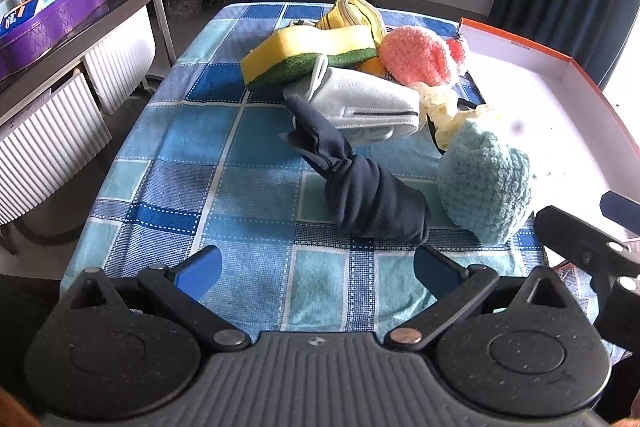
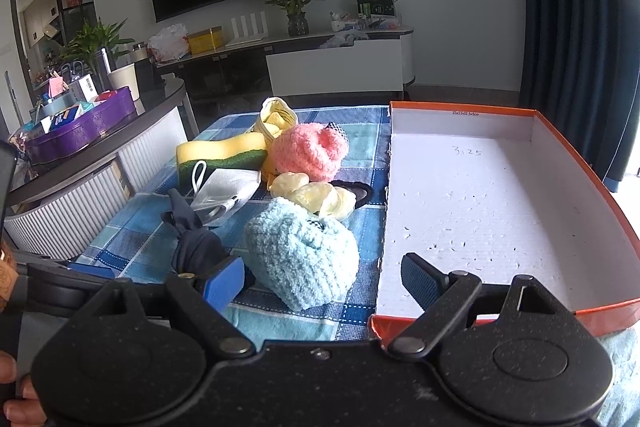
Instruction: Organize soft objects
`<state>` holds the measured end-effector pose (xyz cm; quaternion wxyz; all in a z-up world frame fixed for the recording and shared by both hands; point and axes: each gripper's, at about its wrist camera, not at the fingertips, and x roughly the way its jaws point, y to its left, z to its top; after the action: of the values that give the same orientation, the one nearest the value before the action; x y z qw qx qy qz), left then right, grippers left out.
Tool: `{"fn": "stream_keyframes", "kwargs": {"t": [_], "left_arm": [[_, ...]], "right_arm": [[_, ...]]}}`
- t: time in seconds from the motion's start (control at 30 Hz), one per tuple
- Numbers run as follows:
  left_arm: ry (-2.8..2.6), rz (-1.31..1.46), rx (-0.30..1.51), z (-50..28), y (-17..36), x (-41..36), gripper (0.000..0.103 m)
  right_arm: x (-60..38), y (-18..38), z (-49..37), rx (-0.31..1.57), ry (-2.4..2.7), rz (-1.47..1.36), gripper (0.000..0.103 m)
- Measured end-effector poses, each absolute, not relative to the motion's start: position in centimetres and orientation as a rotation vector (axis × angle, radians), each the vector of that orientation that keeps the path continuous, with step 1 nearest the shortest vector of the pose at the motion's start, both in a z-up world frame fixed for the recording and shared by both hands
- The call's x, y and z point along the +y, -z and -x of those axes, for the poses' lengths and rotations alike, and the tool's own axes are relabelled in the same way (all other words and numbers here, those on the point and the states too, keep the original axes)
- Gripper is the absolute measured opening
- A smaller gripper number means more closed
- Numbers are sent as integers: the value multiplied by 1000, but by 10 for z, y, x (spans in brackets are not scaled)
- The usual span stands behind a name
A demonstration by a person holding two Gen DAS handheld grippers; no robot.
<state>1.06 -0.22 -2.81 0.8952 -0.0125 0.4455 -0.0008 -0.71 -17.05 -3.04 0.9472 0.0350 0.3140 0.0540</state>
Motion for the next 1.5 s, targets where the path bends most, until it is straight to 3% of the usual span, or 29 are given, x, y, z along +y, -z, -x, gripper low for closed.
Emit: {"fn": "stream_keyframes", "kwargs": {"t": [1.1,1.17,1.3,1.5], "left_arm": [[58,65,906,-42,43,-9,103],[79,82,911,-47,46,-9,100],[129,49,873,-44,43,-14,61],[154,71,865,-35,40,-1,57]], "right_arm": [[-177,37,-2,653,-114,-94,101],[-176,38,-6,662,-118,-86,101],[-172,40,-16,680,-150,-83,101],[-162,45,-38,723,-181,-59,101]]}}
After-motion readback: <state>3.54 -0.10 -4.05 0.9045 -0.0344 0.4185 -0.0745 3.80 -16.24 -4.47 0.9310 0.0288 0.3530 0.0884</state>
